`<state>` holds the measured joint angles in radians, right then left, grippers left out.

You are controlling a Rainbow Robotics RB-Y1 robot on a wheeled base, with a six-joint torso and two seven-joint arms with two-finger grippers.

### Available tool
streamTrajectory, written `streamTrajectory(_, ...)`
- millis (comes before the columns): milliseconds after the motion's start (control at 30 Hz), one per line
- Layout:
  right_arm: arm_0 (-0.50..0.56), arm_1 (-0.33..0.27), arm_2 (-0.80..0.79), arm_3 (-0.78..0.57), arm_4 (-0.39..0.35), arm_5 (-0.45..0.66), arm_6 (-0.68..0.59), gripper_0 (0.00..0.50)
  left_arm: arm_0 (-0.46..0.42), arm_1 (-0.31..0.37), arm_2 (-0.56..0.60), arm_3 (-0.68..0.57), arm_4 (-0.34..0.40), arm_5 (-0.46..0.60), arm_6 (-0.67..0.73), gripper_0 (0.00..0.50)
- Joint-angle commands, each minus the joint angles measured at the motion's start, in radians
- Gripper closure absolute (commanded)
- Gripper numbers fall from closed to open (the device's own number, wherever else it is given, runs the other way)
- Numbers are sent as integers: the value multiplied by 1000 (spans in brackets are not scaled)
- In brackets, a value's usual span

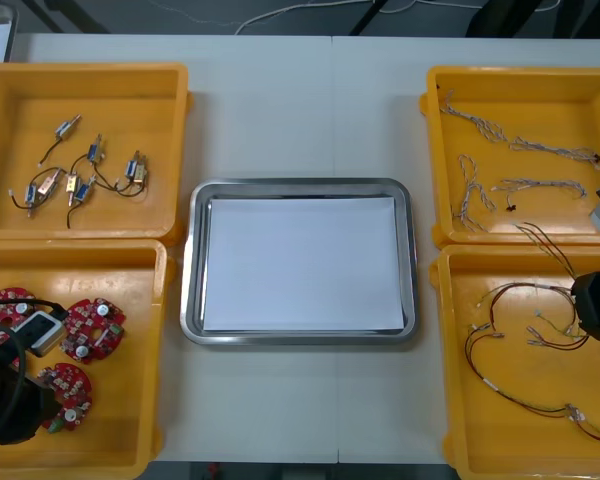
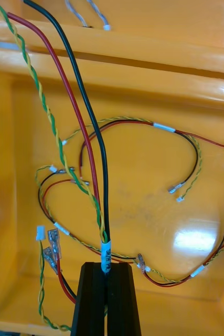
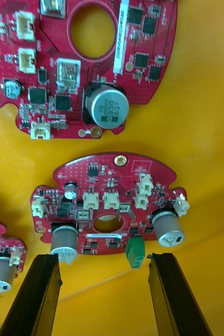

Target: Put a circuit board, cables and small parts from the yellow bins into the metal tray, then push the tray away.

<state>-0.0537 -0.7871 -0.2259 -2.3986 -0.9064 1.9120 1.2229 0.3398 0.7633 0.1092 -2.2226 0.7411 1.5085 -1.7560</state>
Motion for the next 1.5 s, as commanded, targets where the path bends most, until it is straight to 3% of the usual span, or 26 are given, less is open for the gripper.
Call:
streamTrajectory(33,-23,-57,-29,-56,-48,8,106,500,47,-16,-8,-6,-11,-25,-50,0)
streamTrajectory(367,-35,-63,-29,-105,-77,8,242,500,107,-16,14,-26,-11,-56,-86,0)
streamTrajectory(1500,-71,-63,-29,-120,-86,8,248,500,125,-81,0,-26,-85,-71,-125,0)
